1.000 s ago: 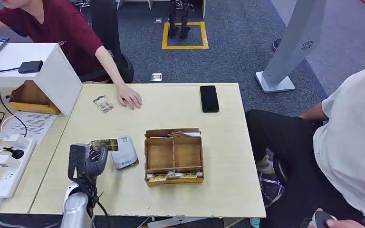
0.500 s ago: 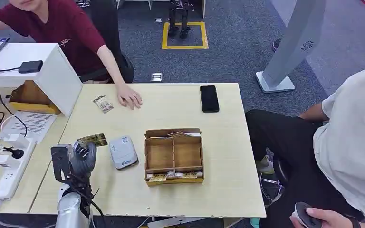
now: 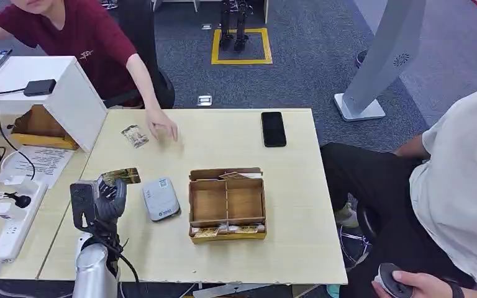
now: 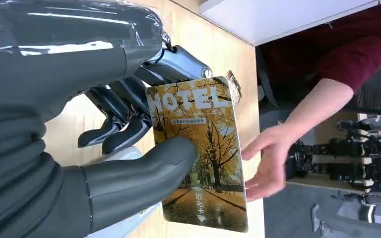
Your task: Pass the card to the sensor for recognition and then transmit it.
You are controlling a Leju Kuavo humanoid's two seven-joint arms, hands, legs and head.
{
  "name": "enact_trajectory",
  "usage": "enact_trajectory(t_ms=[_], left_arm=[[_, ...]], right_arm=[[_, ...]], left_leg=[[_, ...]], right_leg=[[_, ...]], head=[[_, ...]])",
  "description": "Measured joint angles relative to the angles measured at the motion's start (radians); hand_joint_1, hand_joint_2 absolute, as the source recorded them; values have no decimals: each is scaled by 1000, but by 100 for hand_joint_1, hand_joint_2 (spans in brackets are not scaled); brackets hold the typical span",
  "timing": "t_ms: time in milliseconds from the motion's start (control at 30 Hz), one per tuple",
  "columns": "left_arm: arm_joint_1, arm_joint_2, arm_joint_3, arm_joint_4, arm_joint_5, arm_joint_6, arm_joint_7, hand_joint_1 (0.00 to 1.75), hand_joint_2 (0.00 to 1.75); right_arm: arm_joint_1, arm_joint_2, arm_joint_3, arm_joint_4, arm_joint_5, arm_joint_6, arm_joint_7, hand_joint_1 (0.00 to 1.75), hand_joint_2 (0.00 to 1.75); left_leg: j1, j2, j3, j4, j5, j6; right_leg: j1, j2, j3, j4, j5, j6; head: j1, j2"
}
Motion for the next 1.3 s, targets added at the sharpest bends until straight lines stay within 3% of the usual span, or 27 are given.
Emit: enact_trajectory(t_ms=[1300], left_arm=[[-8, -3, 1, 0, -10, 17, 0, 175, 175]], right_arm=[[-2, 0, 2, 0, 2, 4, 2, 0, 175]], left_leg=[[0, 0, 0, 0, 0, 0]], right_leg=[[0, 0, 0, 0, 0, 0]], head=[[0, 0]])
